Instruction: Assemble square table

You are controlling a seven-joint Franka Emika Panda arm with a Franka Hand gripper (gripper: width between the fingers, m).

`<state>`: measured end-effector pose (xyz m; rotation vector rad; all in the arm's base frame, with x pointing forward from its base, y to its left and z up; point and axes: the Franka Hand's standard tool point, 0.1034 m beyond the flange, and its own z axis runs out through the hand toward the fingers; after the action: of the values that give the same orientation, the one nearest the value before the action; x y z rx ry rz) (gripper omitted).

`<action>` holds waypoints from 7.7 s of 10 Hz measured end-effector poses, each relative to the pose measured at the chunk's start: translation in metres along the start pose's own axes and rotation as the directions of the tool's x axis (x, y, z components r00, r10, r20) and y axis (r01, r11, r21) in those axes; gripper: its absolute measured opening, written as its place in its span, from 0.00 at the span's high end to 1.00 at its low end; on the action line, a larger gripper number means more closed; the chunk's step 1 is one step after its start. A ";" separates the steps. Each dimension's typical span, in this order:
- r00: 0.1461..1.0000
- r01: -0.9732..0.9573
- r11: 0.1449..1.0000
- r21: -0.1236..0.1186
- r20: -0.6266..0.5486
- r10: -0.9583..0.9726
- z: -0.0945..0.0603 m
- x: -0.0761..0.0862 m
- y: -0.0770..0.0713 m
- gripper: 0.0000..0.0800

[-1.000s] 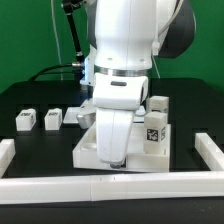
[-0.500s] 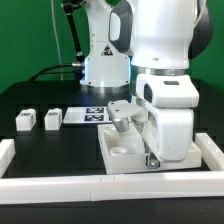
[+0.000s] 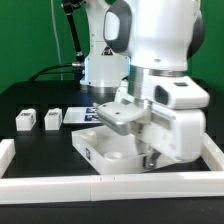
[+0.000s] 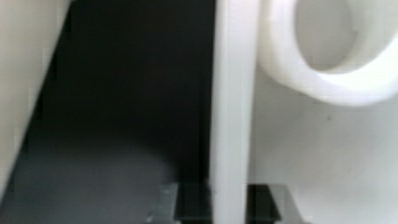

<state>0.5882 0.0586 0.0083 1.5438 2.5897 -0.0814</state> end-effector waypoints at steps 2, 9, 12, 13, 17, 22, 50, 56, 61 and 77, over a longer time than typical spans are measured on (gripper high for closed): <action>0.995 0.096 0.995 -0.008 -0.003 -0.096 -0.001 0.012 0.005 0.93; 0.771 0.636 0.771 0.000 0.009 -0.636 0.000 0.003 -0.007 0.93; 0.658 0.753 0.658 0.016 0.013 -0.753 0.000 0.002 -0.010 0.93; 0.572 0.820 0.572 0.020 -0.005 -0.820 -0.001 0.008 -0.009 0.93; 0.417 0.909 0.418 0.012 -0.068 -0.906 0.000 0.010 -0.012 0.93; 0.525 0.851 0.525 0.037 -0.107 -0.844 -0.005 0.048 0.010 0.93; 0.753 0.648 0.734 0.203 -0.023 -0.658 -0.130 -0.135 -0.071 0.19; 0.958 0.264 0.944 0.198 0.062 -0.281 -0.127 -0.131 -0.072 0.19; 0.975 -0.218 0.957 0.192 0.078 0.206 -0.089 -0.132 -0.172 0.19; -0.222 -0.965 -0.251 0.073 0.278 0.935 -0.058 -0.128 -0.228 0.19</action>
Offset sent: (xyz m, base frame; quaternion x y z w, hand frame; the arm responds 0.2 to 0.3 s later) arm 0.0000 0.0000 0.0000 0.0000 0.0000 -0.1296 0.9916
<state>0.4429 -0.1555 0.0792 3.0209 0.3576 -0.3400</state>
